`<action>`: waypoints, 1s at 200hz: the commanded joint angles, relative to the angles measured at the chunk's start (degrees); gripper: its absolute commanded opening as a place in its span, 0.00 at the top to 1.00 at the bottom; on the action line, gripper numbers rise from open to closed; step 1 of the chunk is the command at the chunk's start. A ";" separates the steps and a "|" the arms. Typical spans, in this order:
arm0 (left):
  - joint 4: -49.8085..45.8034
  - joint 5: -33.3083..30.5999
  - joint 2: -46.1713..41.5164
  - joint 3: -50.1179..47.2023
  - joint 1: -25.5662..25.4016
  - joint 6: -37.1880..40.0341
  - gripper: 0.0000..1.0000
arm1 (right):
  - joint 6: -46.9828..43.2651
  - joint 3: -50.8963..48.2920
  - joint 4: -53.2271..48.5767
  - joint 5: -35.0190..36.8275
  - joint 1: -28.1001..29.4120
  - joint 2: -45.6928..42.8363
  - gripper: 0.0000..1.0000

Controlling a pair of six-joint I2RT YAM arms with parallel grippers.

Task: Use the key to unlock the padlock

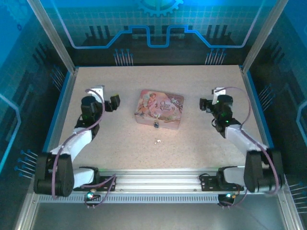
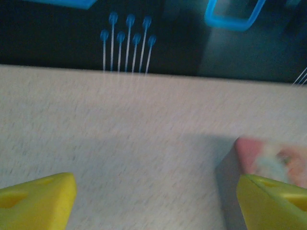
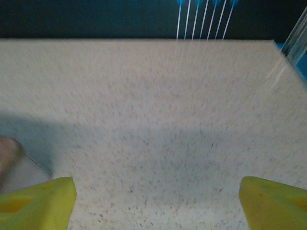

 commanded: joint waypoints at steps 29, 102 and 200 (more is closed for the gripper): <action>-31.33 6.29 -0.46 11.50 -4.95 -6.20 0.12 | 5.64 13.01 -41.36 0.05 17.53 -10.67 0.30; -26.64 11.89 -0.05 1.03 -19.90 -11.07 0.28 | 14.95 14.74 -40.43 -15.30 40.64 6.98 0.42; -17.72 13.73 5.01 -4.55 -26.31 -15.61 0.39 | 16.08 16.36 -29.45 -21.35 41.65 28.73 0.71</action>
